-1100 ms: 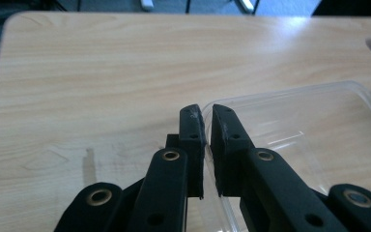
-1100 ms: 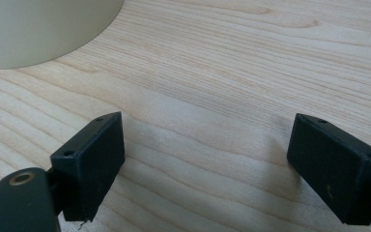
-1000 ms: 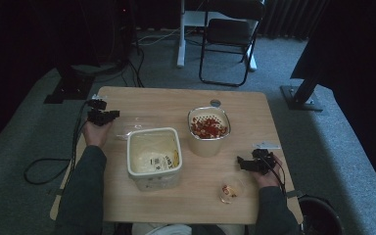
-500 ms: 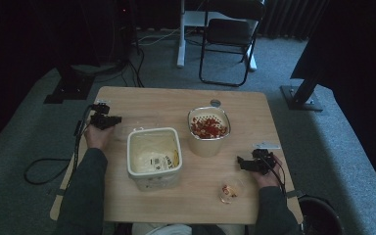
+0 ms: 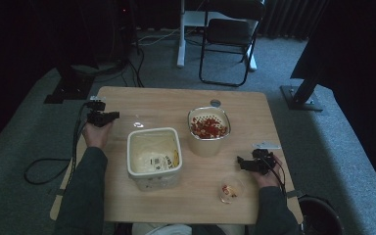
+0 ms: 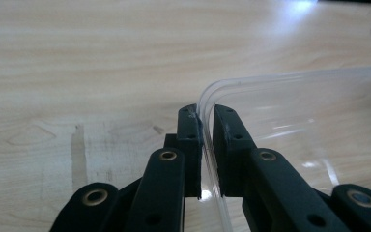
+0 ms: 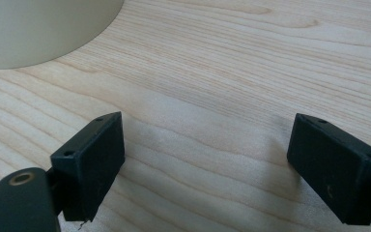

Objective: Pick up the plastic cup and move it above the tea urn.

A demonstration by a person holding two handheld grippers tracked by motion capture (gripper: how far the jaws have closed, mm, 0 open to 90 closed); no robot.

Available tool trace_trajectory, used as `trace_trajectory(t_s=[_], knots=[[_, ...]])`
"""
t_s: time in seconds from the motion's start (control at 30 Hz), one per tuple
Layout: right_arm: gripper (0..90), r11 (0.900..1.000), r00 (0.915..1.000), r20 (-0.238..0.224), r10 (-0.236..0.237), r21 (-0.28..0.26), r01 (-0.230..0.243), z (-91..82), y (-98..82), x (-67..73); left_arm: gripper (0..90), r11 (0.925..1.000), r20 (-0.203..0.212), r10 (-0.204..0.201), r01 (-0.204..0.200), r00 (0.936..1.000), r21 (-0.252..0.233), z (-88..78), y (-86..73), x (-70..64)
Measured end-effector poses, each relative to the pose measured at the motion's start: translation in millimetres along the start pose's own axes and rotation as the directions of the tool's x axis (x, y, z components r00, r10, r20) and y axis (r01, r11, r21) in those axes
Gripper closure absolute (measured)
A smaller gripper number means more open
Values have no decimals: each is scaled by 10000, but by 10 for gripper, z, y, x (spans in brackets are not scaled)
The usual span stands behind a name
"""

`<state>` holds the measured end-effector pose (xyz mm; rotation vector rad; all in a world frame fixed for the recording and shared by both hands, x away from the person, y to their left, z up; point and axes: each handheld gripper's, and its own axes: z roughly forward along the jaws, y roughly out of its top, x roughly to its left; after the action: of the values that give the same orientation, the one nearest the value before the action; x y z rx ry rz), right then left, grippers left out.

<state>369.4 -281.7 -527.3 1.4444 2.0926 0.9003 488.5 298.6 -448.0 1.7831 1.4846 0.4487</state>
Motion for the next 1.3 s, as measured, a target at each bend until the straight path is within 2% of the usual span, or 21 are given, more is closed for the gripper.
trace_trajectory(t_s=[0.23,0.33,0.53,0.73,0.9,1.07,1.3], knots=[[127,10000,10000,1,1,-3,-1,0,0,0,865,9990,-179,182,-189,9997,-399,-130,31,-49],[127,10000,10000,2,-6,-1,6,0,0,0,867,9963,-180,144,-158,9997,-844,-234,63,-103],[128,10000,10000,6,-5,-1,5,0,-1,0,870,9928,-227,267,-291,9994,-1164,-359,131,-185],[128,10000,10000,6,0,1,0,-1,-1,1,870,9837,-177,462,-486,9988,-1731,-571,273,-347],[128,10000,10000,6,1,0,-1,-1,-1,1,870,9786,-64,608,-609,9981,-1965,-687,342,-421],[128,10000,10000,9,0,-1,0,-1,-1,1,870,9666,158,925,-860,9956,-2416,-865,416,-524],[128,10000,10000,13,7,0,-7,-1,-1,2,870,9619,359,1010,-884,9942,-2586,-1011,433,-573]])
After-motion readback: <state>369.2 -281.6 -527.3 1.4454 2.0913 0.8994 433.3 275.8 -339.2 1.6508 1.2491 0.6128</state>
